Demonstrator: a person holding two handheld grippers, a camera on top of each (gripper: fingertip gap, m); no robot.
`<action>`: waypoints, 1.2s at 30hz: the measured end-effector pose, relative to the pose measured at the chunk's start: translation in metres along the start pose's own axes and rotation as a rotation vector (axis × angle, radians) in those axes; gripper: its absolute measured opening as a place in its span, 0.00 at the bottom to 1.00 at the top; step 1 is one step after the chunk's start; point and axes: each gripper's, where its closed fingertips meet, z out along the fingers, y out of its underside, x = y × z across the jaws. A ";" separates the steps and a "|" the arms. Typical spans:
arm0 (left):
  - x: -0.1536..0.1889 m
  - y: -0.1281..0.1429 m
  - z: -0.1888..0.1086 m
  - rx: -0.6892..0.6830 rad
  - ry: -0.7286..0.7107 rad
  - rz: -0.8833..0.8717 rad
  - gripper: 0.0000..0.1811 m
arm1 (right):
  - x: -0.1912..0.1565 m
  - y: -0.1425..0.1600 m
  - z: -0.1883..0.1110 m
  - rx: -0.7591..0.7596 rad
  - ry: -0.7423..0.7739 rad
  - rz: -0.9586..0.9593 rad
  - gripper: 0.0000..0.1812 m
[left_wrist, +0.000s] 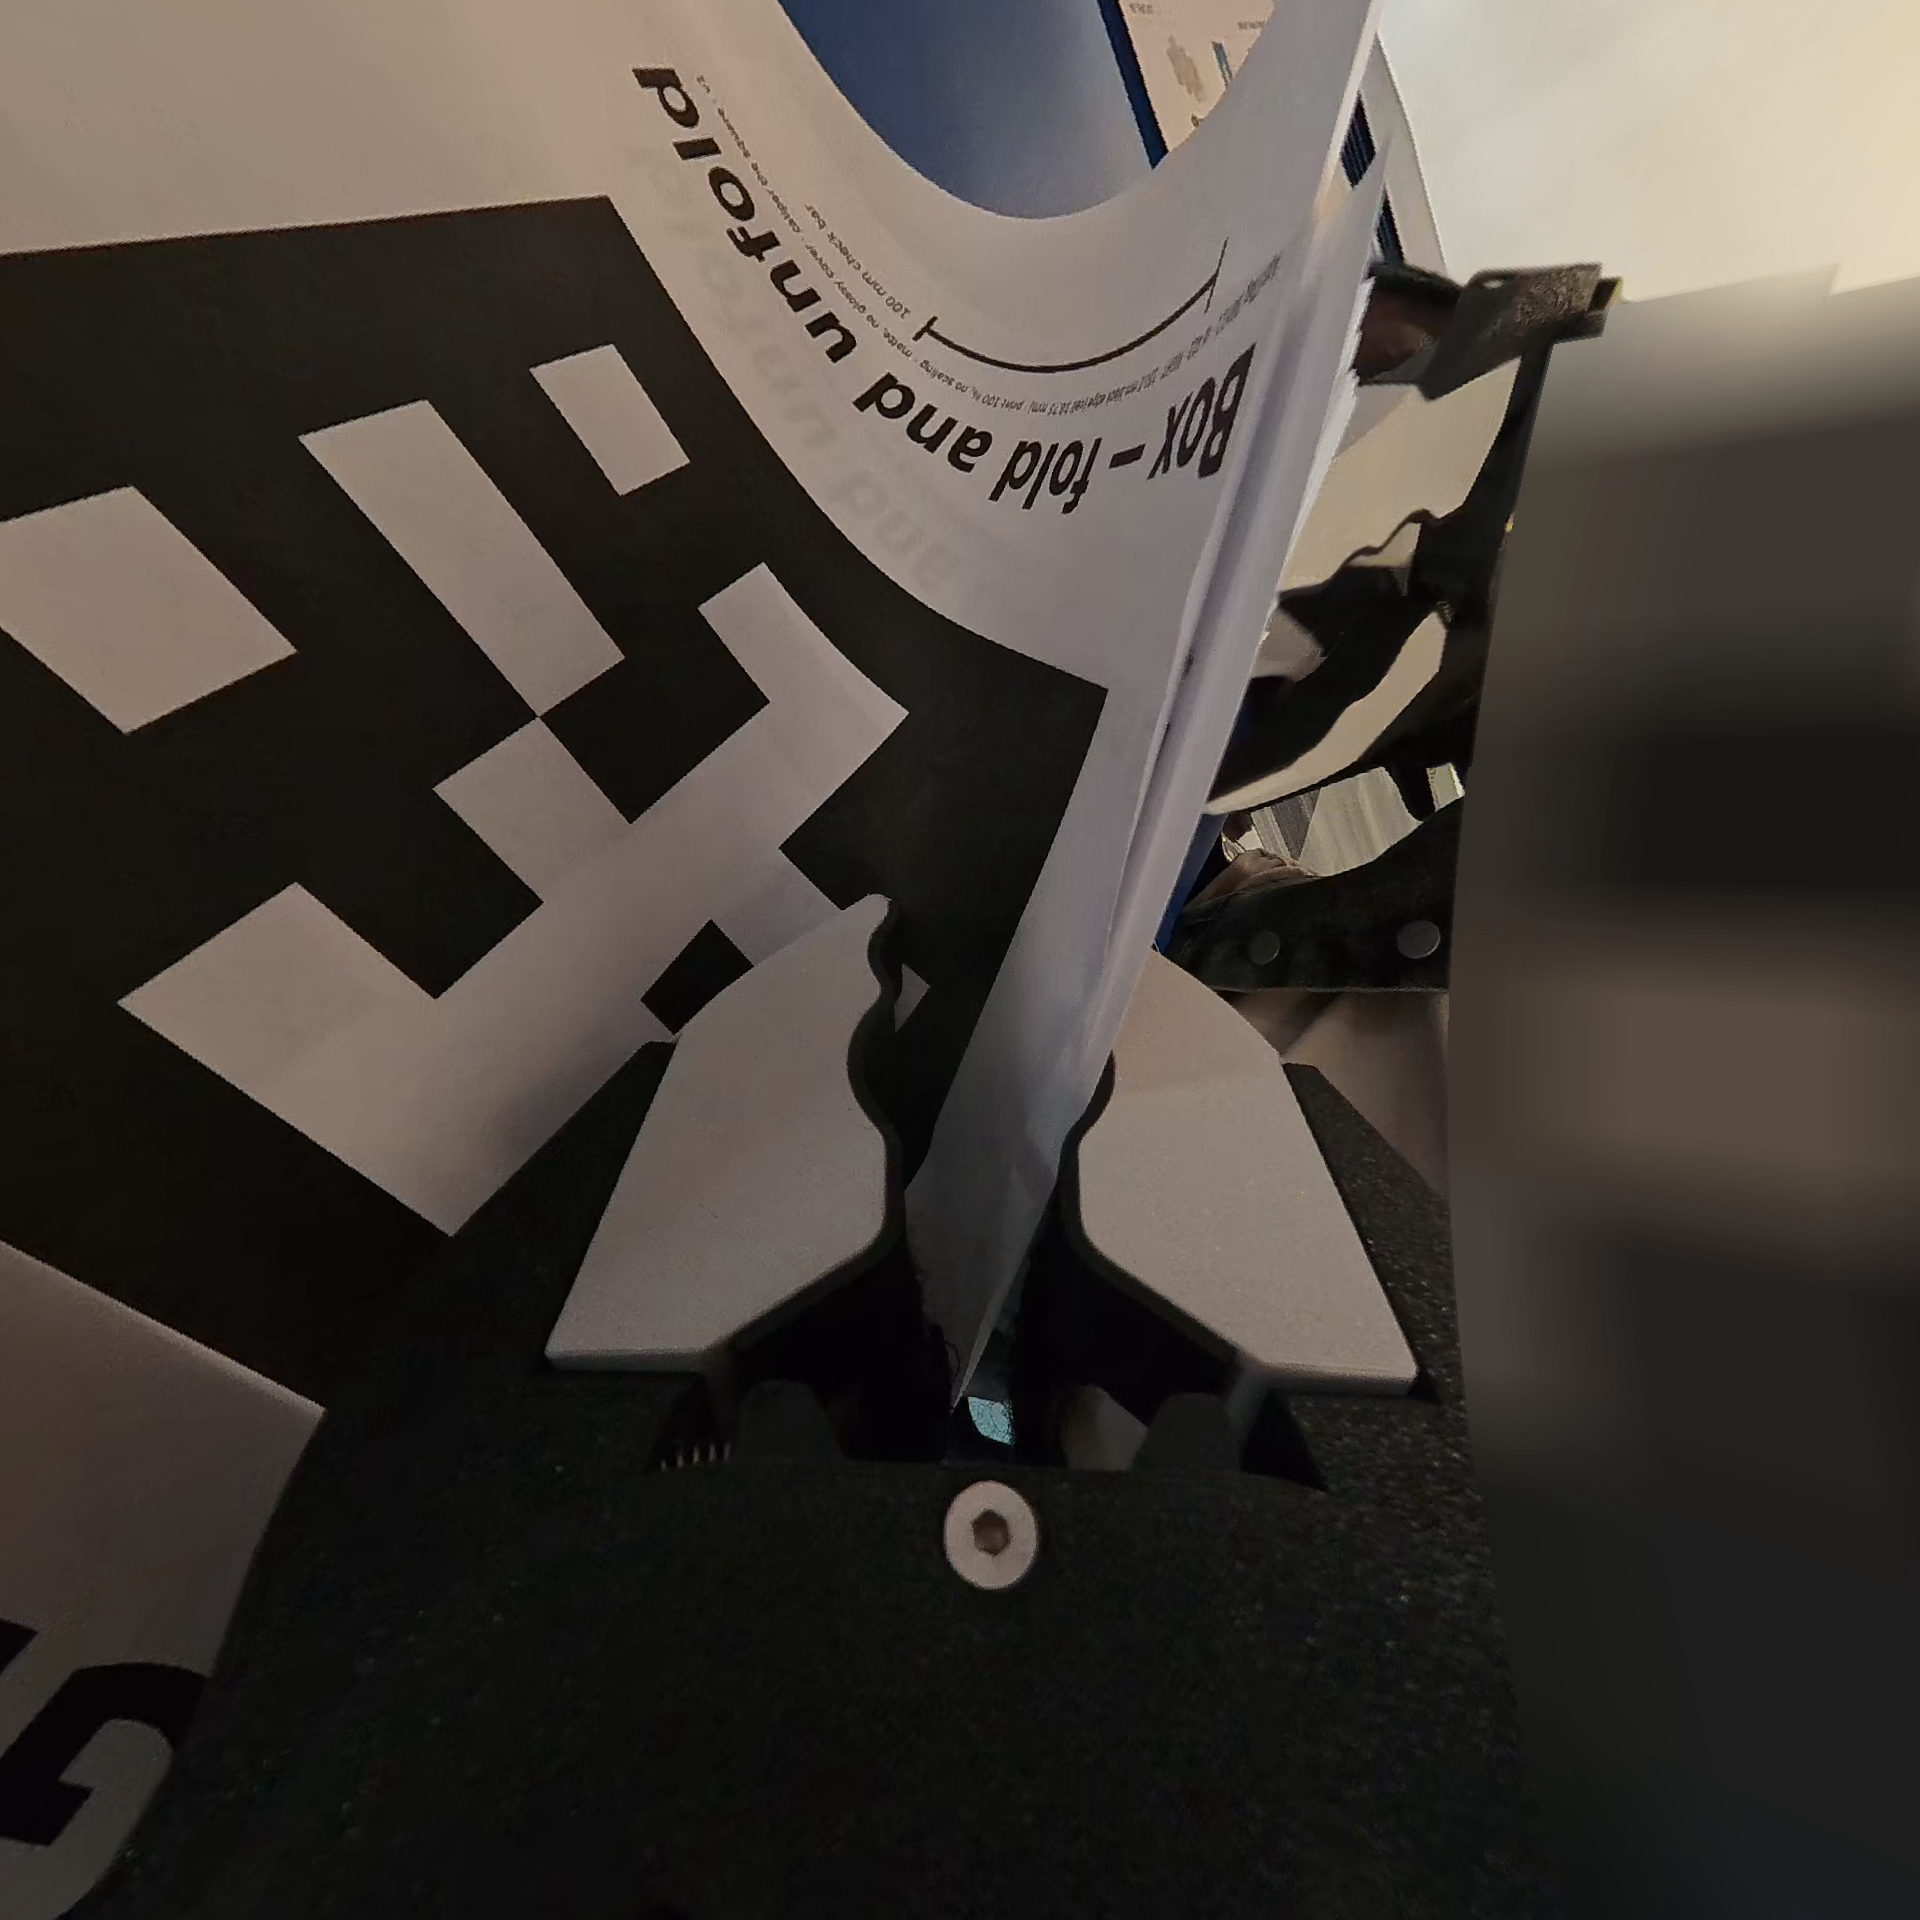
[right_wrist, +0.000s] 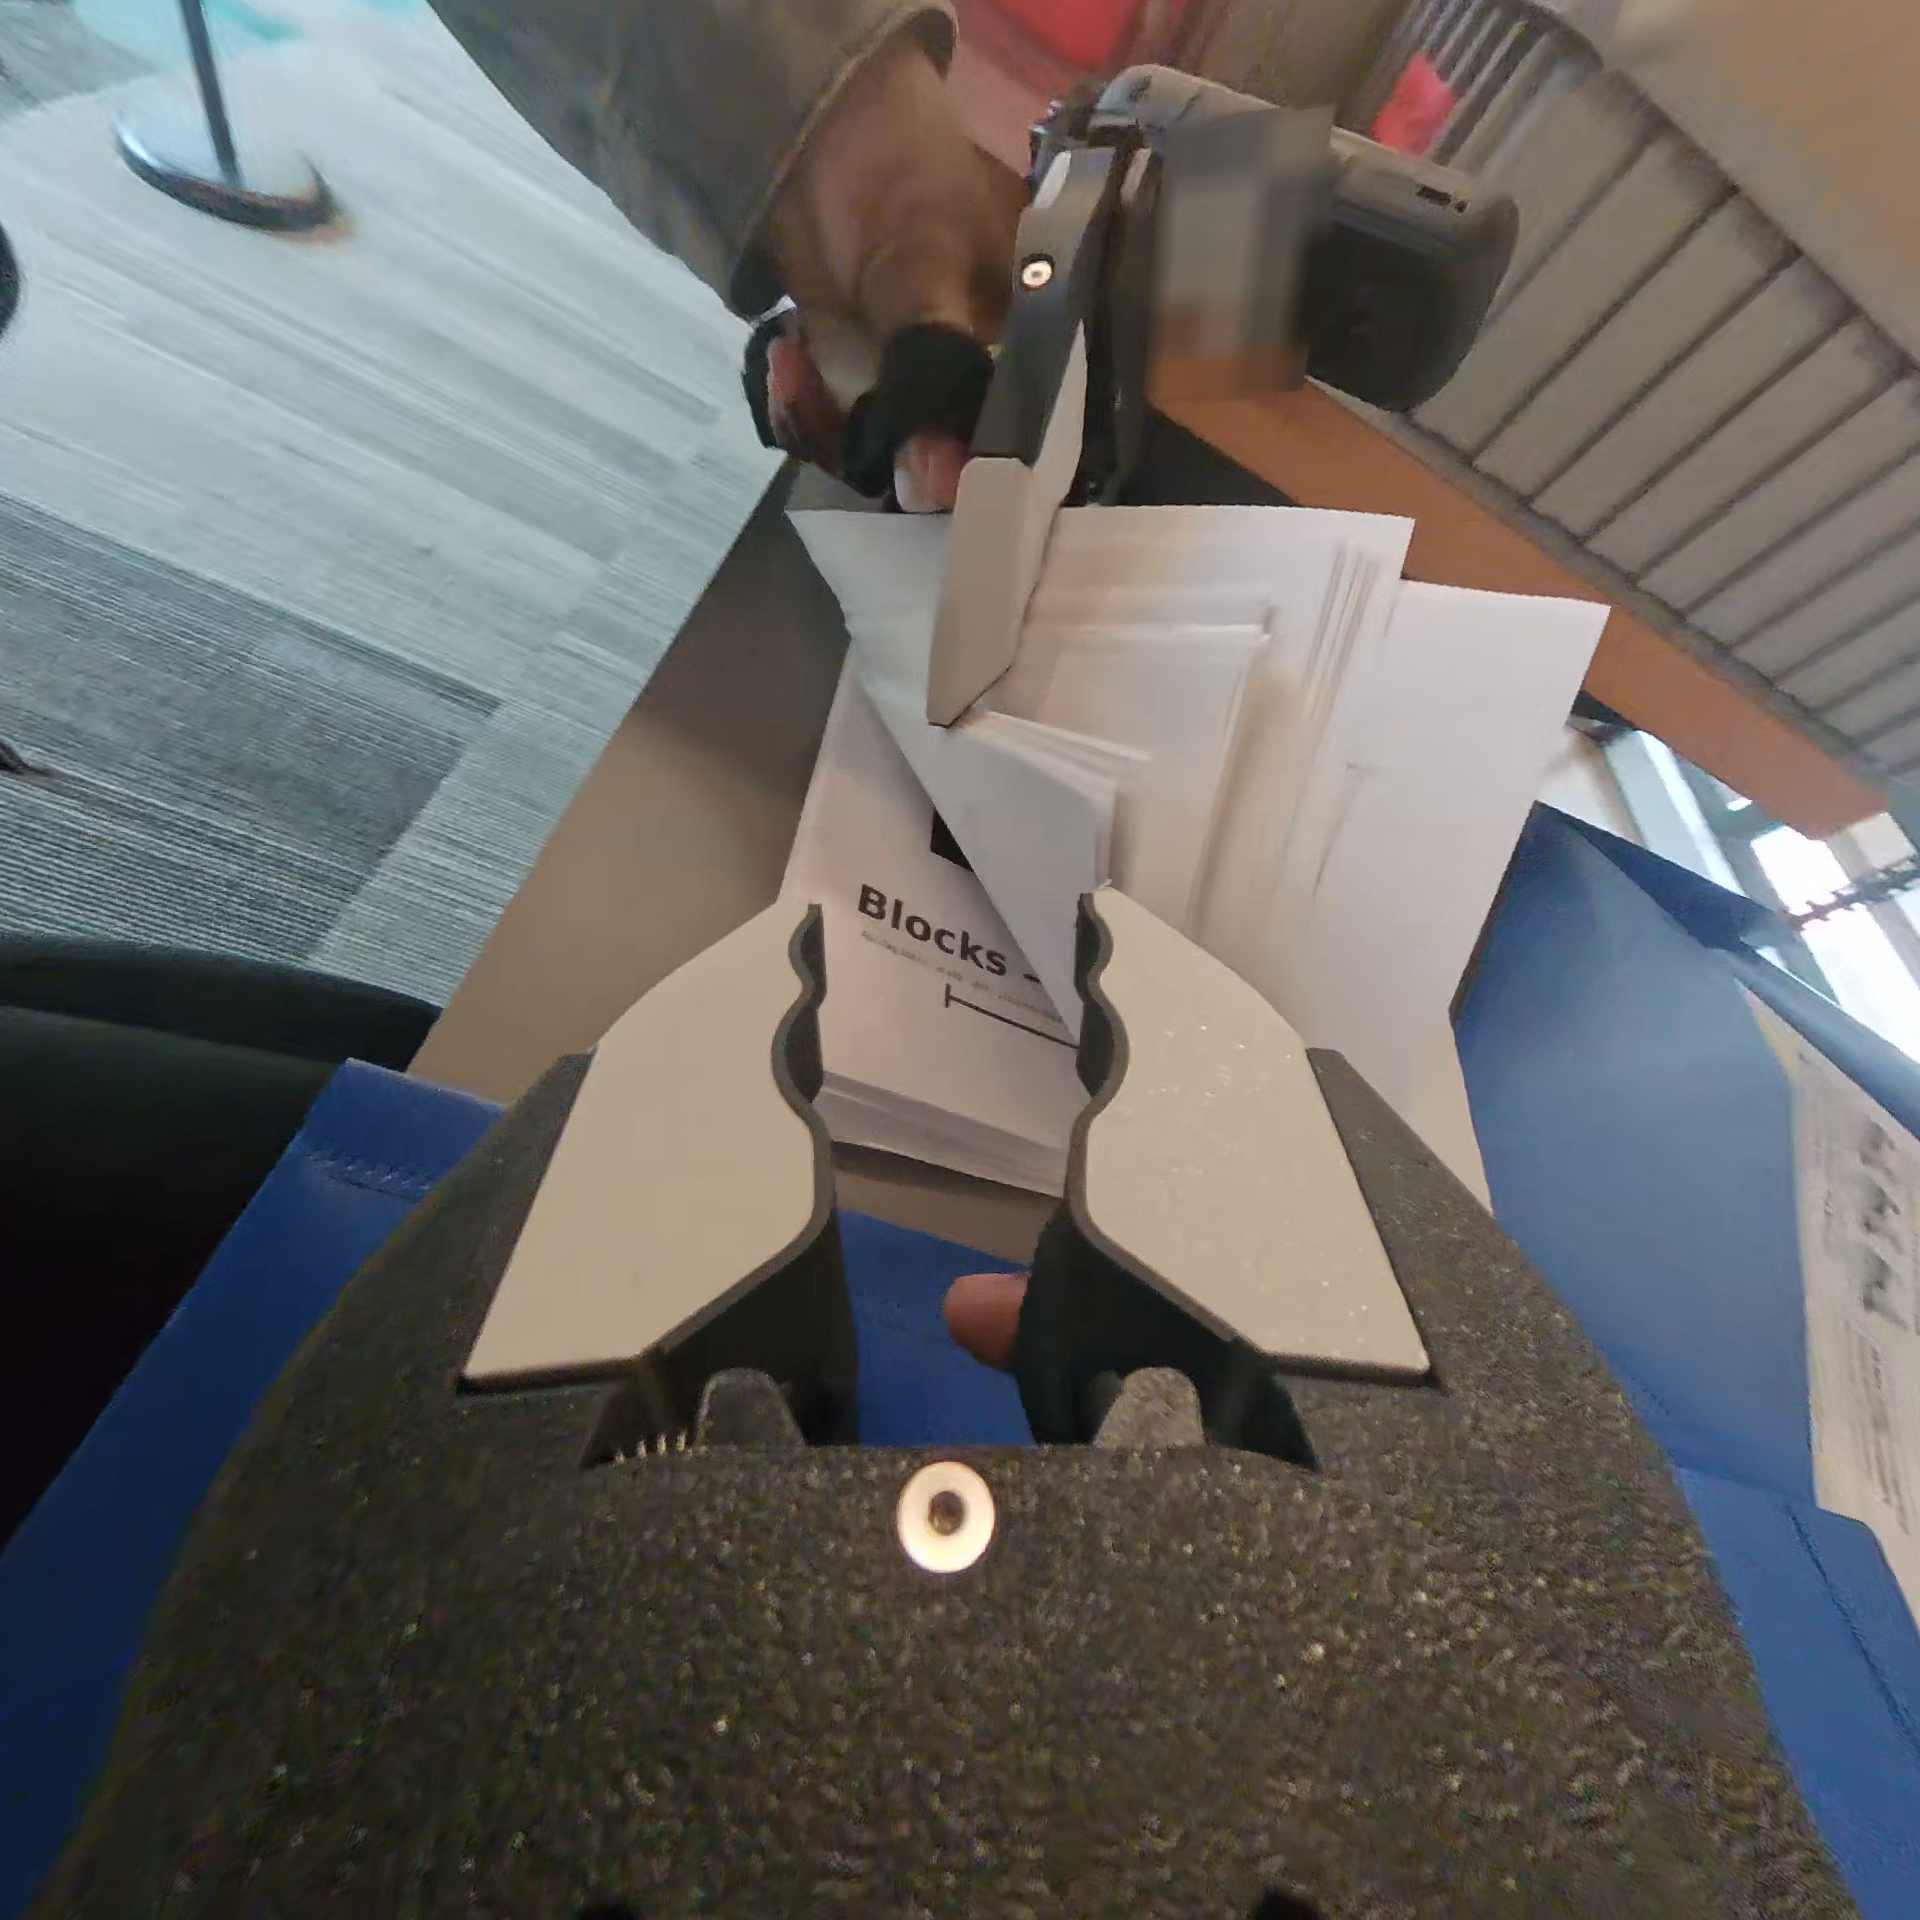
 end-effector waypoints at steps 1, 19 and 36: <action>0.000 0.000 0.000 0.000 0.000 0.000 0.15 | -0.001 0.001 0.002 -0.010 0.004 -0.008 0.27; 0.000 0.000 0.000 0.000 0.001 -0.003 0.15 | 0.002 -0.005 0.006 0.018 0.031 -0.020 0.25; 0.000 0.000 0.000 0.001 0.004 -0.010 0.15 | 0.007 -0.002 0.014 -0.102 0.181 -0.397 0.08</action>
